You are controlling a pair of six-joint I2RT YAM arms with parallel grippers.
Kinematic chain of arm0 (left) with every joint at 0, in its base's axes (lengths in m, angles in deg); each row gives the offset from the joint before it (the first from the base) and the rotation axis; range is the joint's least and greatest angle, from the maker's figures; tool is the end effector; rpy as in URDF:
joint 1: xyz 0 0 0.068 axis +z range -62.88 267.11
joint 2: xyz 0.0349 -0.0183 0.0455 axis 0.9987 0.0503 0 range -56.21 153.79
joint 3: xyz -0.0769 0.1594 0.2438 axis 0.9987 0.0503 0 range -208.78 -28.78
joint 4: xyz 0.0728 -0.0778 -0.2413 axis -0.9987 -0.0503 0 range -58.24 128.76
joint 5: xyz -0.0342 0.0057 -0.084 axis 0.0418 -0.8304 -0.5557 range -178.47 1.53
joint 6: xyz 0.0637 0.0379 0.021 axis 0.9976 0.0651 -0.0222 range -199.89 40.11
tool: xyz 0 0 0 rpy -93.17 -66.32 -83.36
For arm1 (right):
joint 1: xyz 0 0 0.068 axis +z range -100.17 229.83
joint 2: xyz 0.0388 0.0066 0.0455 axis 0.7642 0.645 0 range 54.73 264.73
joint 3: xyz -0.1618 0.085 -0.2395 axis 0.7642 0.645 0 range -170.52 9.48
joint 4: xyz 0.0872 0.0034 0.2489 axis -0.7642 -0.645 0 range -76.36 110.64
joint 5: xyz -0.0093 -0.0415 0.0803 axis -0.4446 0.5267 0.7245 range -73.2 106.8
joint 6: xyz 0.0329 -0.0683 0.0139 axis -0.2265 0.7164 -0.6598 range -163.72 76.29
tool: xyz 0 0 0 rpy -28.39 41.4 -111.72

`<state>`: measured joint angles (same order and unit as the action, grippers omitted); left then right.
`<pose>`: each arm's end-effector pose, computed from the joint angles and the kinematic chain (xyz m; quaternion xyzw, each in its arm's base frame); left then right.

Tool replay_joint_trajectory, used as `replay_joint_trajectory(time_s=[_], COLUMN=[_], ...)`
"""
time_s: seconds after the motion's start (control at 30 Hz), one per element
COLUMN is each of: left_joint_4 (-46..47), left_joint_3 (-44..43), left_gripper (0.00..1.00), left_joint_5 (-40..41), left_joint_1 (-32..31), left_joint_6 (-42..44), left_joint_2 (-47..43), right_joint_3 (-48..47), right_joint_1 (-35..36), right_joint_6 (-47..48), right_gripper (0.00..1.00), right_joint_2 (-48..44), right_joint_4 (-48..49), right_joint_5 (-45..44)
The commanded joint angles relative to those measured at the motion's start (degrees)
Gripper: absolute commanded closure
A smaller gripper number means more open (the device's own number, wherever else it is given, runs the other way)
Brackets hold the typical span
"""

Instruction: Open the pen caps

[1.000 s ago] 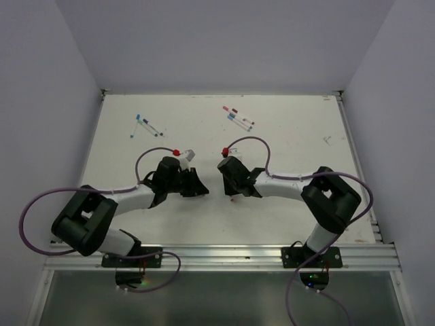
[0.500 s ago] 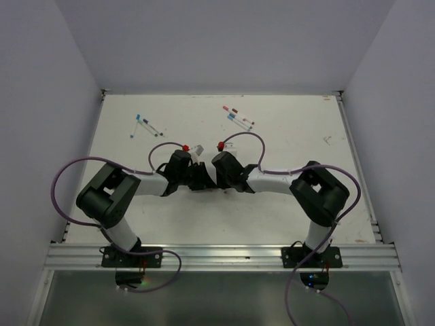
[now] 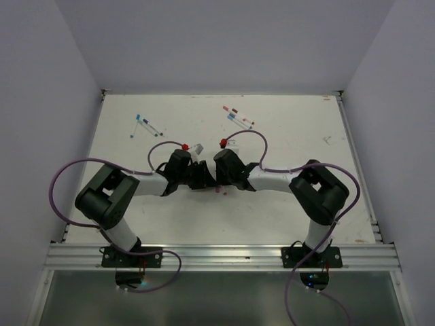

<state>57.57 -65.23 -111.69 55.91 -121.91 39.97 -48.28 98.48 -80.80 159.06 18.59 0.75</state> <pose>0.2686 -0.1929 0.1337 -0.0008 0.8950 -0.3896 0.2173 0.2757 0.2859 0.1564 -0.0442 0.9266 0.1422 0.3453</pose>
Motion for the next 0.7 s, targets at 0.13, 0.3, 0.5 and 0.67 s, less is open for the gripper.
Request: replay_joint_trajectory(time_s=[0.13,0.3,0.5,0.67], left_joint_4=[-1.58,-4.56,-8.26,-10.37], left_joint_3=[1.46,2.96,3.22,2.26], left_gripper=[0.52,0.45,0.37,0.30], left_joint_5=[6.78,11.00,16.54,21.63], left_joint_1=[0.00,0.09,0.70,0.88], left_joint_6=[0.89,1.06,1.06,1.33], left_joint_2=[-4.06,-12.58,-23.13,-29.91], right_joint_3=[2.64,3.53,3.01,-5.59], right_joint_1=[0.49,-0.30,-0.48,-6.88], right_joint_6=[-0.36,-0.01,3.94,10.25], right_gripper=[0.62,0.61,0.54,0.52], right_joint_2=[0.26,-1.94,-10.28,-10.13], right_joint_4=[-0.69,-0.86,-1.20,-6.39], right_joint_5=[-0.38,-0.38,-0.03,0.49])
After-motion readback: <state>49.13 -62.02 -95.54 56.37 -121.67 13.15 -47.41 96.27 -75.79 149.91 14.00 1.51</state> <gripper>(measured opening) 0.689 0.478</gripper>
